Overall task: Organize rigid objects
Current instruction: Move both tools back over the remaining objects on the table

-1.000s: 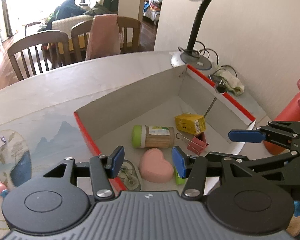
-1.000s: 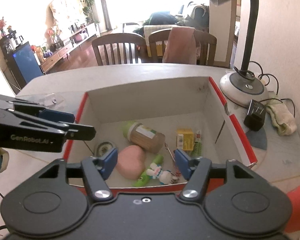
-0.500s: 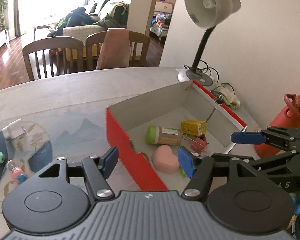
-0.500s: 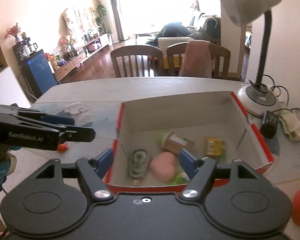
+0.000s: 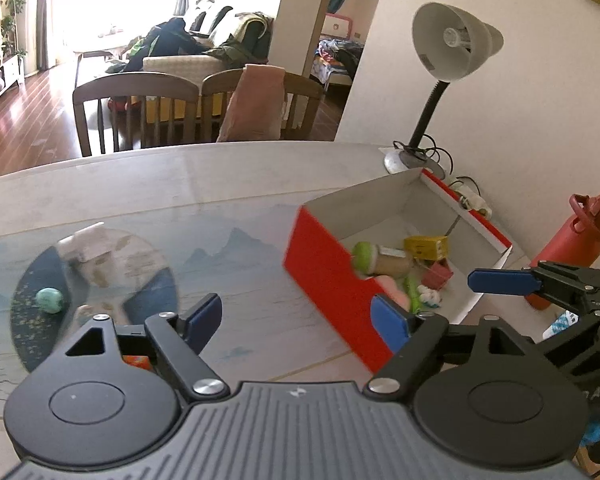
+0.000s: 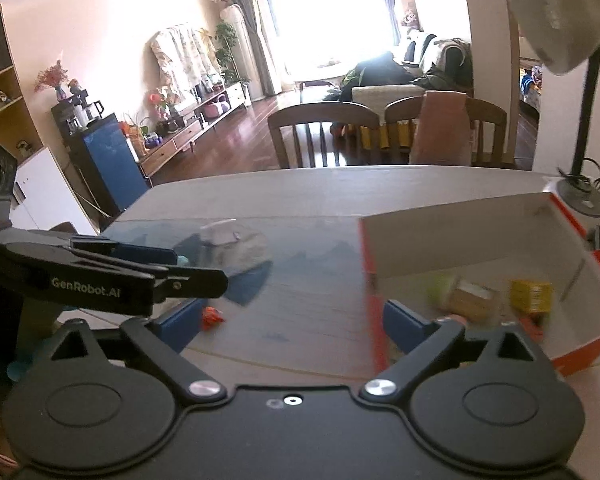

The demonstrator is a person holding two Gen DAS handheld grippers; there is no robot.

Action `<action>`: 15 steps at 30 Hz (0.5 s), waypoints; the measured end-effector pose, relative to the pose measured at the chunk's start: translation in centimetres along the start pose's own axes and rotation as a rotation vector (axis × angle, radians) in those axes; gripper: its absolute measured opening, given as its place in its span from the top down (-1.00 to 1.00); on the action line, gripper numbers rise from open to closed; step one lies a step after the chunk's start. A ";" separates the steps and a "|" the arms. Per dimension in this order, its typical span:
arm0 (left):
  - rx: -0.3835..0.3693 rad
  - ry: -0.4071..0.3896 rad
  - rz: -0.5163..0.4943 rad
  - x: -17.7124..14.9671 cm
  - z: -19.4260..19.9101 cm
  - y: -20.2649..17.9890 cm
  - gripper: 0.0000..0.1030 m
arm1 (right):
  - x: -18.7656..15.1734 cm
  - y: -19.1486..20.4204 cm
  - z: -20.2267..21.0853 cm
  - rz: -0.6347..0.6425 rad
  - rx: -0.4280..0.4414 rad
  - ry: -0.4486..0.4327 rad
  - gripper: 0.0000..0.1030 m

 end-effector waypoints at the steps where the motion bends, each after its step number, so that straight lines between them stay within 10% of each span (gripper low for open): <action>1: -0.001 -0.001 0.002 -0.1 0.3 0.7 -0.59 | 0.0 0.6 -0.3 -0.008 0.001 0.001 -0.91; 15: 0.034 -0.011 0.017 -1.5 3.1 11.2 -0.73 | -1.4 8.1 -5.9 0.013 -0.019 0.072 -0.92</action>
Point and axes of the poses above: each gripper's, at about its wrist camera, not at the fingertips, and z roughly against the way its jaws point, y to its left, x to its top, the point moved 9 cm from there along -z, roughly the way its jaws point, and after that the axes turned 1 degree about -x, right-handed, at the moved point
